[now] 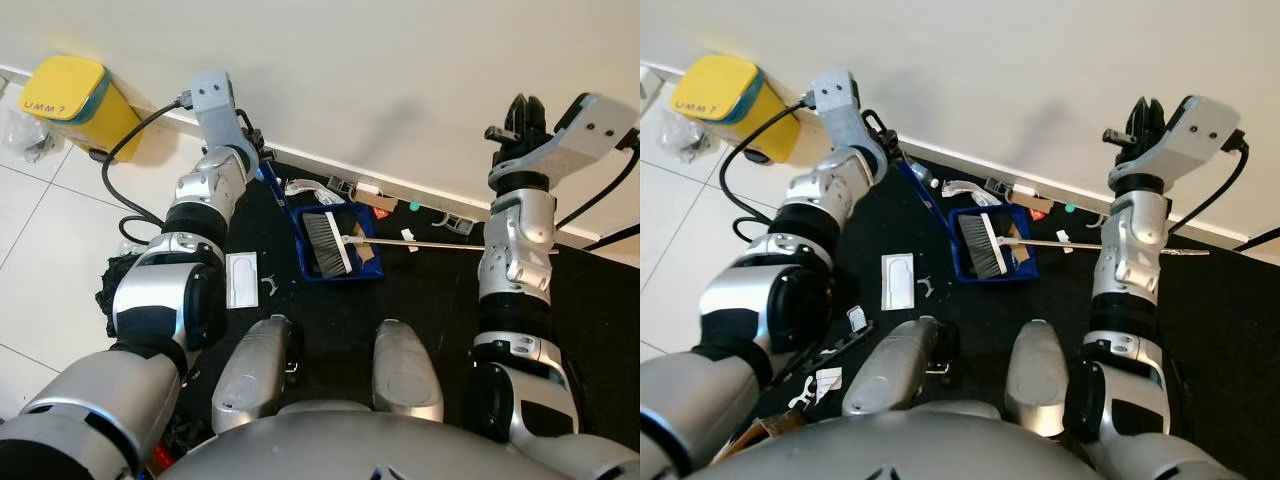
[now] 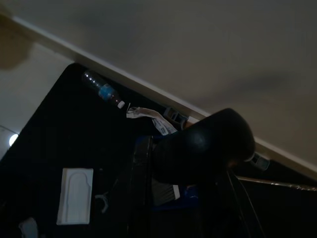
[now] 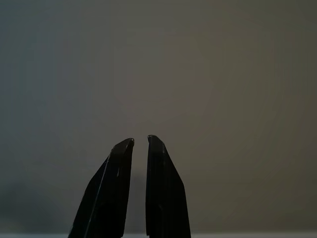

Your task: Sweep floor

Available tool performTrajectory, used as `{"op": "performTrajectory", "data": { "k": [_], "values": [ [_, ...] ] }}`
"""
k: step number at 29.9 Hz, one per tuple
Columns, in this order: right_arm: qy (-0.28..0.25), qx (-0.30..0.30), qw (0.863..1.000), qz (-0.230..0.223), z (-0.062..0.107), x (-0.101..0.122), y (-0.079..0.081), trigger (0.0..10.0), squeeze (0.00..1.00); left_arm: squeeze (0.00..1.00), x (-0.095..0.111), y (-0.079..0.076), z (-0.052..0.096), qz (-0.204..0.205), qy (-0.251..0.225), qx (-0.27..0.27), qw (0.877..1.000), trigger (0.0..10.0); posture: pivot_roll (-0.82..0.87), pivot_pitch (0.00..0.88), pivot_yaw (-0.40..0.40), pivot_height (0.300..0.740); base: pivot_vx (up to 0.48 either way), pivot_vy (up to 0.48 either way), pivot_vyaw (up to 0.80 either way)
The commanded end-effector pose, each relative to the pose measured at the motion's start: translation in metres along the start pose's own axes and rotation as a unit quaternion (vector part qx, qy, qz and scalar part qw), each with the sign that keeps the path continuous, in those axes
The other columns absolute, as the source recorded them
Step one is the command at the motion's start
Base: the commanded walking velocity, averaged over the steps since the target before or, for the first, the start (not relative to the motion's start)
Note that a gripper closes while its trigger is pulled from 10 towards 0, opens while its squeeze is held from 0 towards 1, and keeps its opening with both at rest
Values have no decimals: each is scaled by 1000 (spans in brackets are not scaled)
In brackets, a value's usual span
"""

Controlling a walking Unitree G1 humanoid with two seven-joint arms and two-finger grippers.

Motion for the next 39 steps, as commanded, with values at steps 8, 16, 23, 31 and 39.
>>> {"op": "performTrajectory", "data": {
  "k": [8,16,23,31,39],
  "values": [
    [31,15,999,36,18,-27,13,10000,0,0,-17,-12,1,-22,-3,-41,999,10000,-76,0,89,740,0,0,0],
    [40,12,998,49,26,-39,13,10000,0,0,0,-2,3,4,-13,-34,999,10000,-71,0,89,740,0,0,0],
    [36,11,998,52,20,-37,13,10000,0,0,73,-11,14,-4,-88,-74,993,10000,-49,0,82,740,0,0,0],
    [40,38,997,50,18,-40,28,10000,0,0,97,-33,25,-65,-119,-116,984,10000,-36,0,88,740,0,0,0],
    [37,42,997,49,18,-40,31,10000,0,0,29,-38,14,-96,-30,-109,989,10000,-48,0,95,740,0,0,0]
  ]
}}
Point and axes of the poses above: a point about 5 cm out from each wrist's last joint towards the gripper, its own z axis pointing back from the gripper into the wrist, its own x axis along the axis of the wrist's last joint, y = z × x, the point moved 6 cm from there along -z, pointing out of the wrist towards the gripper, and after that the axes turned 4 degrees about z, right-handed, at the moved point
